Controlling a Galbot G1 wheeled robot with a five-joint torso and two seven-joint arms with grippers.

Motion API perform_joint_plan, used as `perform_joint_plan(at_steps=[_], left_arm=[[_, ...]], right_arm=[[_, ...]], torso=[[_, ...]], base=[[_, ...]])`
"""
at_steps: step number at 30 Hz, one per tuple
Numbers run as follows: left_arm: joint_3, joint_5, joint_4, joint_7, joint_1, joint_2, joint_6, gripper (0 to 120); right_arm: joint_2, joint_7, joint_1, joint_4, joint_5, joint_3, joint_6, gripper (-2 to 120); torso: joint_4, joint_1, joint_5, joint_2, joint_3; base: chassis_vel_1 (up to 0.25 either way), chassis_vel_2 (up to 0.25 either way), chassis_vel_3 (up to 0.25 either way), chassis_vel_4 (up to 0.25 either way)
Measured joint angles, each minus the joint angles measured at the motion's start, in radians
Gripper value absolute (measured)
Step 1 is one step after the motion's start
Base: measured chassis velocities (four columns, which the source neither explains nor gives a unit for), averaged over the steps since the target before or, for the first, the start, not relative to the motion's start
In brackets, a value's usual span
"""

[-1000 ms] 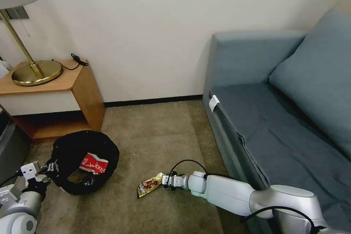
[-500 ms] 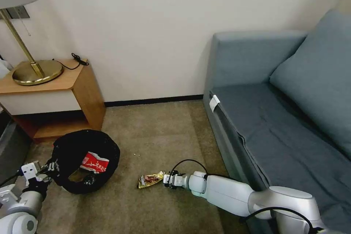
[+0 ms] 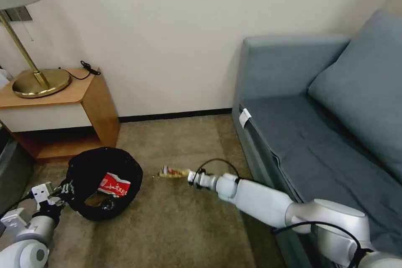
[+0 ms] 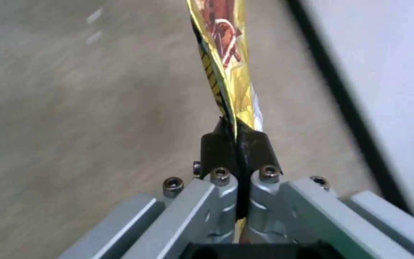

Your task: Pick up the trash bin, then pick up the garbage on the floor and place it into the trash bin.

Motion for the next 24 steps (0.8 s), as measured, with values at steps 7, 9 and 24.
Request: perform_joint_plan(at_steps=[7, 9, 24], left_arm=[[0.026, -0.009, -0.001, -0.003, -0.008, -0.001, 0.01, 5], [0.029, -0.01, -0.002, -0.003, -0.009, -0.001, 0.012, 5], [0.112, -0.081, -0.068, -0.05, -0.05, -0.006, 0.078, 5]], right_arm=[[-0.046, 0.03, 0.076, 0.13, 0.039, 0.068, -0.018, 0], [-0.051, 0.032, 0.081, 0.145, 0.046, 0.071, -0.018, 0], [-0.19, 0.076, 0.2, 0.599, 0.284, -0.06, -0.096, 0]], torso=[[0.0001, 0.0, 0.0, 0.0, 0.0], [0.0, 0.0, 0.0, 0.0, 0.0], [0.0, 0.0, 0.0001, 0.0, 0.0]], base=[[0.0, 0.0, 0.0, 0.0], [0.0, 0.0, 0.0, 0.0], [0.0, 0.0, 0.0, 0.0]])
